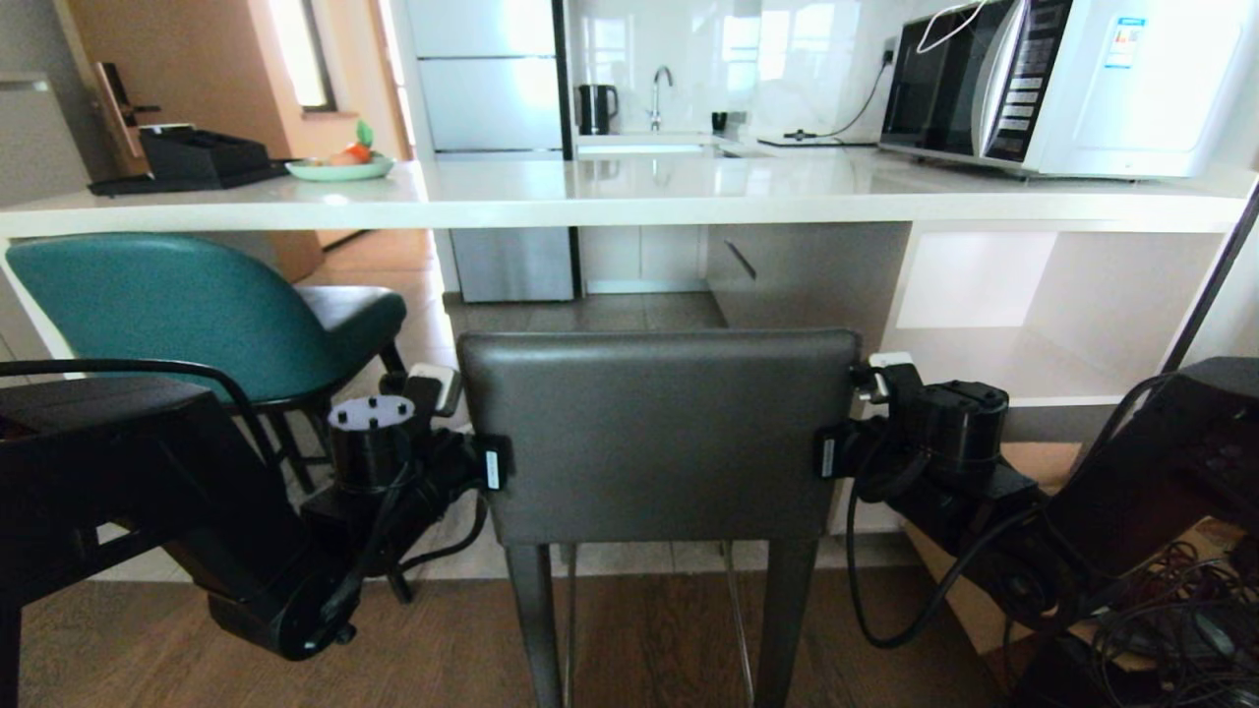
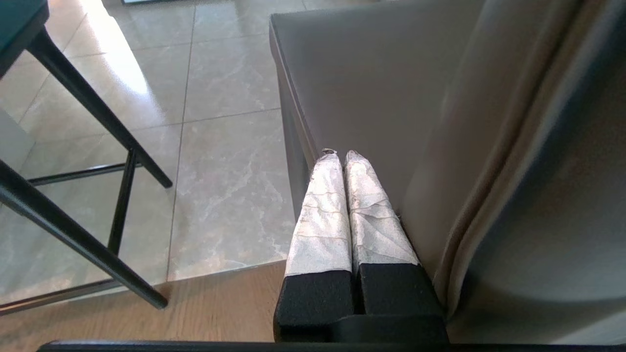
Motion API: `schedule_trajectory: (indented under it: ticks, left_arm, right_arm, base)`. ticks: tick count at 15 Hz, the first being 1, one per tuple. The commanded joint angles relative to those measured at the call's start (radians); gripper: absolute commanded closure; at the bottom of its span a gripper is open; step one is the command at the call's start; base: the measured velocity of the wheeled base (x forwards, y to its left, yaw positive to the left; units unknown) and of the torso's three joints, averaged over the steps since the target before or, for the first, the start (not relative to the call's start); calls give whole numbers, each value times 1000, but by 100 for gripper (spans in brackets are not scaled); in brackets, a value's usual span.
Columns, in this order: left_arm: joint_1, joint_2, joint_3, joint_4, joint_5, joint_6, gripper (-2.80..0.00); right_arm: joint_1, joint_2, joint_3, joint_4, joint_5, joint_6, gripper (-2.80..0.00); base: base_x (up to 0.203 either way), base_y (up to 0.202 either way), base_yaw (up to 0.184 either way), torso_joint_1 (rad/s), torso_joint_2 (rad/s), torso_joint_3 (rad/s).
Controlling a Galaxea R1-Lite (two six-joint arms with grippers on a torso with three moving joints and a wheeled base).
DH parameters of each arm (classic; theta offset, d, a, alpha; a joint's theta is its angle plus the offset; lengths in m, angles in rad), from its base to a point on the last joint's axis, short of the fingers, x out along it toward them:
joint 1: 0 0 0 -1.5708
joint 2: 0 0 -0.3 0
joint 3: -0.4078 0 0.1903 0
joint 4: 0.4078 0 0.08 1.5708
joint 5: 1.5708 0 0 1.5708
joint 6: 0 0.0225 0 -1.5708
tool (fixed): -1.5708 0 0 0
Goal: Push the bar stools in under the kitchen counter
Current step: Push the gray chair back under the dining table
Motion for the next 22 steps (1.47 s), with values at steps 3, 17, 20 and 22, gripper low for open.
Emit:
schedule_trajectory:
  ticks: [3,17,20,22]
  left_arm:
    - [4,54,18,-55,4,0,0]
    - [5,51,18,-55,4,0,0]
    - [5,52,16,-56,4,0,0]
    - [5,51,9,-55,4,0,0]
  right_arm:
    - [0,25,0,-7,-2,0,0]
    - [1,43,-6,-7,-2,0,0]
    - [1,43,-8,-7,-1,-1,0]
    - [1,43,-7,-7,0,-1,0]
  base:
    - [0,0,0,0,0,0]
    - [82,0,1,1,1,1]
    - [188,0,-2,2,-1,2]
    - [187,0,1,5,6,3]
